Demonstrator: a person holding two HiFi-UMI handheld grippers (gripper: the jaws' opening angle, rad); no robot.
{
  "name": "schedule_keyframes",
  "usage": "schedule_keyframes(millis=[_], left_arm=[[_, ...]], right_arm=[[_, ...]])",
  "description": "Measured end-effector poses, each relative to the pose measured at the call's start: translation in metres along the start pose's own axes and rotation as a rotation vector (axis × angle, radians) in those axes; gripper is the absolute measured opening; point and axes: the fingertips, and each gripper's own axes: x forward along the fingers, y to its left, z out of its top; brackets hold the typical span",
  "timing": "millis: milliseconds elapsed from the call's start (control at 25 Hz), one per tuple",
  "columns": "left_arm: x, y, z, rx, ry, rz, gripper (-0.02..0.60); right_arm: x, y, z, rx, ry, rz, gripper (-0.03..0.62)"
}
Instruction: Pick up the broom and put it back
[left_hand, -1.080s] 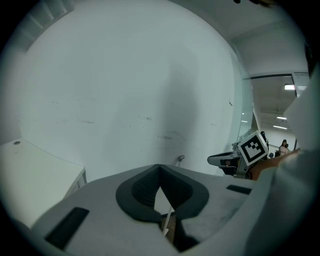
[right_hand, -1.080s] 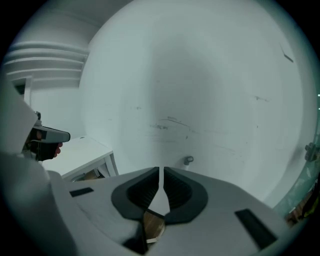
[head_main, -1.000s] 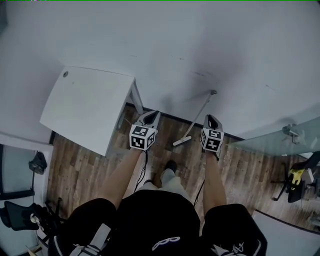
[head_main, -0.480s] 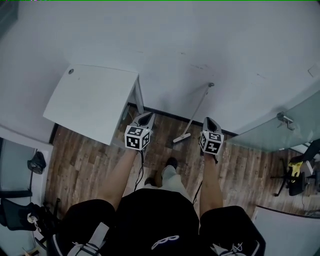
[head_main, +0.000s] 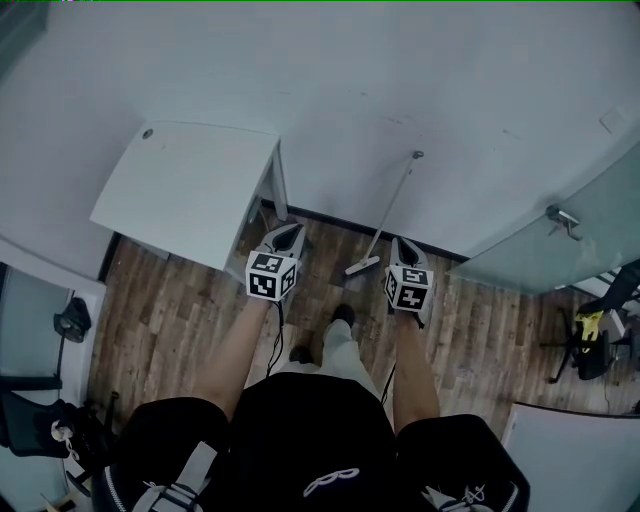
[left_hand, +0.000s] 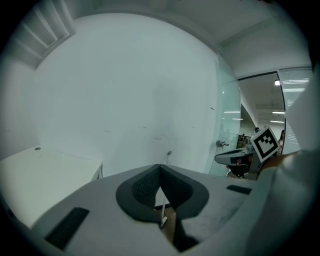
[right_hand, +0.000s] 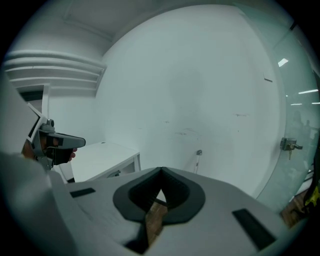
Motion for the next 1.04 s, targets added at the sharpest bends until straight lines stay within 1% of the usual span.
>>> schedule_keyframes(millis=[280,1040], left_arm=[[-0.019,-0.010,-0.004,0.012,-0.012,-0.006,0.020],[-0.037,-0.016,0.006,0.015,-0.049,-0.001,0.020]], right_arm=[[-0.018,0.020,-0.010,-0.001,-0.007,0.021,0.025],[-0.040,0.027,0.009,0.008,-0.070,0.027,0.025]])
